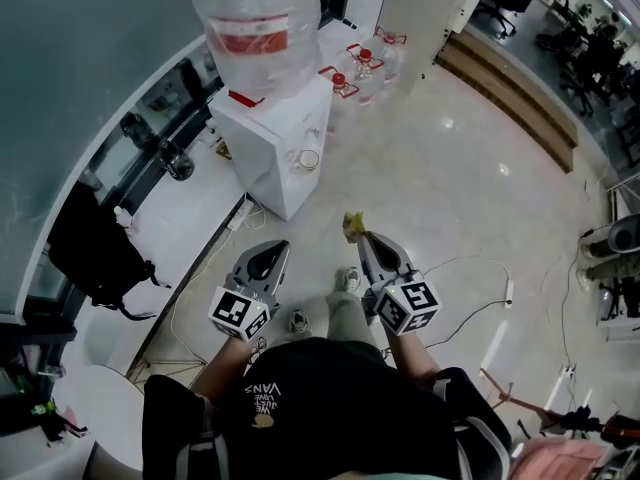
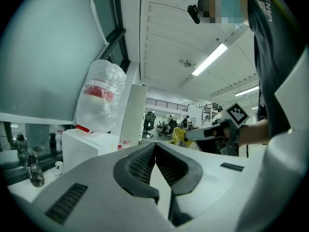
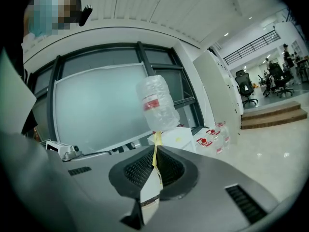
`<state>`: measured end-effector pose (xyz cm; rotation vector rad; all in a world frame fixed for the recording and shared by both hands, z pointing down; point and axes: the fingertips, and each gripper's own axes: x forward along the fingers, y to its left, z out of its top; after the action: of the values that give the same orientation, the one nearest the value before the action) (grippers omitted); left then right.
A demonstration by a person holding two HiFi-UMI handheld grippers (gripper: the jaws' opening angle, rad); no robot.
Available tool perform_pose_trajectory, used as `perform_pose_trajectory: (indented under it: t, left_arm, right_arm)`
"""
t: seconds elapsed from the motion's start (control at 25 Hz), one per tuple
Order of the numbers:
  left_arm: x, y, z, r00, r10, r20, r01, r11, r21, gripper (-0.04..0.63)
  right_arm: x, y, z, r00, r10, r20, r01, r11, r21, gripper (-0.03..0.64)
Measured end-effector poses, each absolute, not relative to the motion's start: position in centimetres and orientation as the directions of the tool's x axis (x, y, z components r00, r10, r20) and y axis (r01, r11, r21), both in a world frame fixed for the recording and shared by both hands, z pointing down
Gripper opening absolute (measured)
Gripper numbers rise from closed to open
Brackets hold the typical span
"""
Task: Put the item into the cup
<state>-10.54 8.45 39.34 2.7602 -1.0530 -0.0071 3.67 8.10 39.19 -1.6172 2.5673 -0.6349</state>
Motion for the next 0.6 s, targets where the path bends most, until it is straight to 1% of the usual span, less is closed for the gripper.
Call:
perform_pose_trajectory:
  t: [0.2, 0.44, 0.6]
  left_arm:
    - [-10.0, 4.0, 40.8, 0.716, -0.694, 0.077, -0.695, -0.698, 0.173, 0.02]
    - [-8.3, -2.3, 40.7, 0.665, -0.743, 0.077, -0.742, -0.645, 0.184, 0.02]
    - [-7.2, -6.2, 41.7, 0.643, -0.761, 0.085, -0.76, -0.619, 0.201, 0.02]
  right_arm:
    - [4.6, 2.8, 40.3, -0.491, -0.849, 0.195, -0.842, 0.404, -0.357, 0.047]
    - [6.3, -4.5, 41.3, -0.529, -0.817, 0.227, -0.836, 0.457, -0.304, 0.046]
    - [6.7, -9.5, 43.0, -0.561, -0.794, 0.234, -0.816, 0.482, -0.319, 0.046]
